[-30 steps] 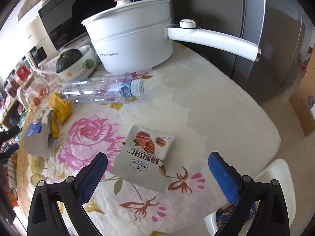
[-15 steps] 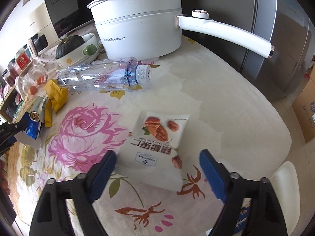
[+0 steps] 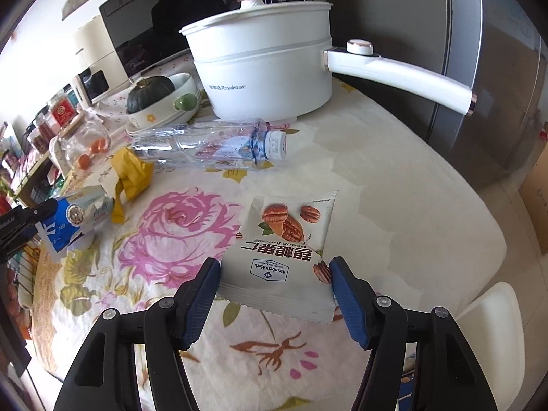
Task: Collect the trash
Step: 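Grasp the pecan snack packet with the right gripper while the left gripper holds the box, then carry both items over the bin while the left gripper opens to drop the box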
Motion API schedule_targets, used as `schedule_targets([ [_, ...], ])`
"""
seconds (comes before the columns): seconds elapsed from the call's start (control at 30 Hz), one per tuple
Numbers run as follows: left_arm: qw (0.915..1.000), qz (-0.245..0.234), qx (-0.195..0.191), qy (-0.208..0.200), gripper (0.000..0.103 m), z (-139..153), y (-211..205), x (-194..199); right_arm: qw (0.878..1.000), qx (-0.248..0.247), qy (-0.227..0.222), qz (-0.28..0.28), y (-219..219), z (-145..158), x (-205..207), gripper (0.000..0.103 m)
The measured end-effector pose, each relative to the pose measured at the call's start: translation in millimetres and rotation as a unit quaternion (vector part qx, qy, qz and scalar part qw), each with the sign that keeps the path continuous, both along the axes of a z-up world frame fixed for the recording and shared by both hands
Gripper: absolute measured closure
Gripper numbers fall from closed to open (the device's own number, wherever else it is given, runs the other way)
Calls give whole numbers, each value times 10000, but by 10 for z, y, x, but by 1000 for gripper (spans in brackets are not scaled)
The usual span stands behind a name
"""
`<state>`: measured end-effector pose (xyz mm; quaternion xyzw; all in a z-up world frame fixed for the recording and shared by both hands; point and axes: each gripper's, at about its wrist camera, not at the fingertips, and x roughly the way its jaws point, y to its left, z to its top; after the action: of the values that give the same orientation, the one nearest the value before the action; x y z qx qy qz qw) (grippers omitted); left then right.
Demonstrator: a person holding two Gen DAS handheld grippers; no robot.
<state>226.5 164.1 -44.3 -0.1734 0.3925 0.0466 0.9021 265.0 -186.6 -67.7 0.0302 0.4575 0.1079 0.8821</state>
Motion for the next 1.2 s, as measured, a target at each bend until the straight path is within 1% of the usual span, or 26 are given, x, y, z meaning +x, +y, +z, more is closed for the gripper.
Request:
schedule_targets([
  [0.13,9996,-235,183,-5,58,72,-58,-131,9999,-39,-80,46,-88,113,-138,36],
  [0.27,9984,-515,223,-41,61,119,-173,-262,9998,-115,-122,55,-207,199,-294,36],
  [0.37,9967,-741,320,-53,62,129,-290,-322,9997,-201,-132,84,-296,247,-413,36],
  [0.5,9949,-982,249,-34,63,126,-441,-375,9996,-255,-94,45,-423,261,-534,36],
  [0.7,9907,-1266,493,-64,64,160,-649,-470,9996,-282,25,-73,-662,227,-690,36],
  [0.83,9884,-1405,531,210,64,32,-764,-488,9995,-284,76,-134,-799,208,-793,36],
  [0.93,9846,-1586,591,439,63,-96,-852,-475,9994,-277,111,-176,-874,199,-841,36],
  [1.0,9802,-1739,480,814,62,-254,-899,-441,9994,-266,100,-194,-910,205,-868,36],
  [1.07,9782,-1716,455,1078,62,-404,-923,-419,9994,-264,96,-220,-941,214,-894,36],
  [1.13,9785,-1680,352,1147,63,-476,-937,-416,9994,-248,100,-234,-961,222,-905,36],
  [1.2,9803,-1657,269,1044,68,-444,-964,-433,9994,-254,77,-216,-955,238,-921,36],
])
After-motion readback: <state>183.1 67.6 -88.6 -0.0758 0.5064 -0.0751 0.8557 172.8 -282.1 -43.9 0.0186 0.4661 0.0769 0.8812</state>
